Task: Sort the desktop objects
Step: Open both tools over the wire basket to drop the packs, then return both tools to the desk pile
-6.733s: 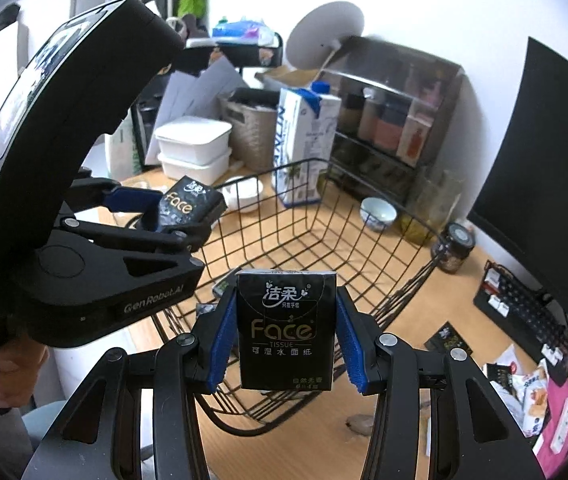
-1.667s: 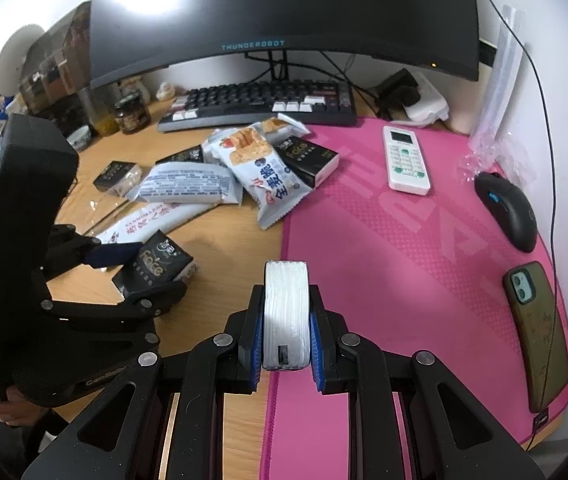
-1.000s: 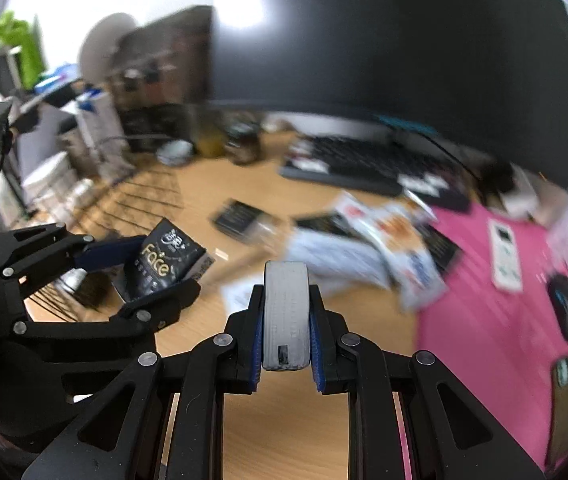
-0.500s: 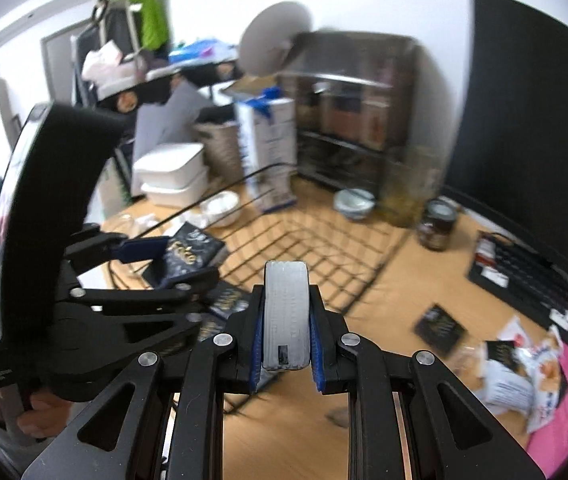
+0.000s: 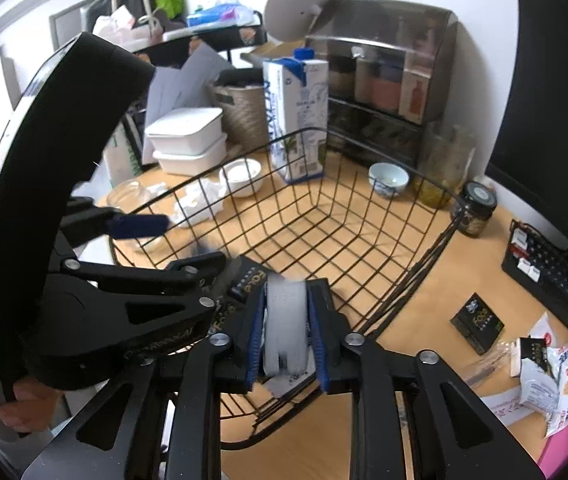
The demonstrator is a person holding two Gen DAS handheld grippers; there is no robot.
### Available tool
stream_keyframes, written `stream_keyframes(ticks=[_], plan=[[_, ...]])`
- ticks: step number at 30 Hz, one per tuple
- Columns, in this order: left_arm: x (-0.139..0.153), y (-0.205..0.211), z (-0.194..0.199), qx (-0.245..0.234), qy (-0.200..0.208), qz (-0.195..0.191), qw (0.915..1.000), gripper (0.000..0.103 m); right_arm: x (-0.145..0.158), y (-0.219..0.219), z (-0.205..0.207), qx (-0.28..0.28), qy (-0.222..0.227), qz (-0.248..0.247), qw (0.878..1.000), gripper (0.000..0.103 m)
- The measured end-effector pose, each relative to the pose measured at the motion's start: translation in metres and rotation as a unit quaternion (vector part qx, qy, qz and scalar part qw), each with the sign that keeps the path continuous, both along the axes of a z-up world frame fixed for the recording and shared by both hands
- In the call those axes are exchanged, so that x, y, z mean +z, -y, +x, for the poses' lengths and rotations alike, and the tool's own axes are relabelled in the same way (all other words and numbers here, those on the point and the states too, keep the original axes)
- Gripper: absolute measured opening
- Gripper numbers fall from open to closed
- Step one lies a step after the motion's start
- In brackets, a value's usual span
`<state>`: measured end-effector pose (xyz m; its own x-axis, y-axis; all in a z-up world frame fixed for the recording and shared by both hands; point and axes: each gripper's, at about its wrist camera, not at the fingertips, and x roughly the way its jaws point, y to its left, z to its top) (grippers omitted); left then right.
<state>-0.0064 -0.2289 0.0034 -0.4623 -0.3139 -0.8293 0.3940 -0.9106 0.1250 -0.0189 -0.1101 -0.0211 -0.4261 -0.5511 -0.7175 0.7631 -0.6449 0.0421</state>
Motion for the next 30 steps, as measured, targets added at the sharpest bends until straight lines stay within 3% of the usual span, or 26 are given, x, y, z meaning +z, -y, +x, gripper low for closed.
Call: stream_keyframes(ticks=[3, 9, 16, 25, 30], plan=[[0.006, -0.003, 0.002, -0.005, -0.015, 0.002, 0.9999, 0.070, 0.006, -0.012, -0.001, -0.003, 0.008, -0.020, 1.000, 0.039], [0.023, -0.041, 0.006, -0.050, -0.052, -0.019, 0.9972, 0.071, 0.023, -0.053, 0.002, -0.028, -0.004, -0.043, 0.999, 0.043], [0.030, -0.096, 0.002, -0.127, -0.059, -0.022, 0.9899, 0.071, 0.024, -0.145, -0.012, -0.116, -0.012, -0.035, 0.993, 0.044], [0.007, -0.186, -0.033, -0.231, -0.030, -0.034, 0.9720, 0.074, -0.010, -0.264, -0.076, -0.241, -0.001, 0.031, 0.970, 0.048], [-0.015, -0.215, -0.055, -0.261, -0.004, -0.035, 0.9648, 0.074, -0.045, -0.297, -0.121, -0.268, 0.022, 0.088, 0.959, 0.048]])
